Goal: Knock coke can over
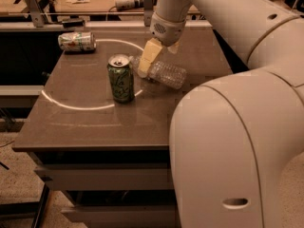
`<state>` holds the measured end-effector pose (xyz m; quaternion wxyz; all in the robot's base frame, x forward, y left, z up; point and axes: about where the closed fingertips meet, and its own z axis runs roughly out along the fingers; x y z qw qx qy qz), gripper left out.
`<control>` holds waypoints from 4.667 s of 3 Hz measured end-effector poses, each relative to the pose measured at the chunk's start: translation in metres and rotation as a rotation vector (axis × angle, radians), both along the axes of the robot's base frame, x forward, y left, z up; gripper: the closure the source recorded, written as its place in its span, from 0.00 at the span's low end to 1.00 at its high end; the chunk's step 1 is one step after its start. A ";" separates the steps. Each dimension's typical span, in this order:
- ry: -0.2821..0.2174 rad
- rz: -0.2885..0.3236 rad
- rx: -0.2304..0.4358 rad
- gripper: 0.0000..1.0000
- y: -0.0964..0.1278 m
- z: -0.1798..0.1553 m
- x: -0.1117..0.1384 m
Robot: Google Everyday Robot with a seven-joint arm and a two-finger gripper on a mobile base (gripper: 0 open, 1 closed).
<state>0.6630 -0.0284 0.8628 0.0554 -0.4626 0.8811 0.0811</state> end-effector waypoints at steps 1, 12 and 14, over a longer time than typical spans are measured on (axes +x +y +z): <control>0.018 -0.005 -0.011 0.00 -0.003 -0.010 -0.008; -0.583 -0.548 0.070 1.00 -0.140 0.063 -0.140; -0.721 -0.548 0.245 1.00 -0.153 0.034 -0.151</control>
Offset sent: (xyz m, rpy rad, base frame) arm -0.0283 -0.0149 -0.0185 -0.0848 0.0363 -0.0075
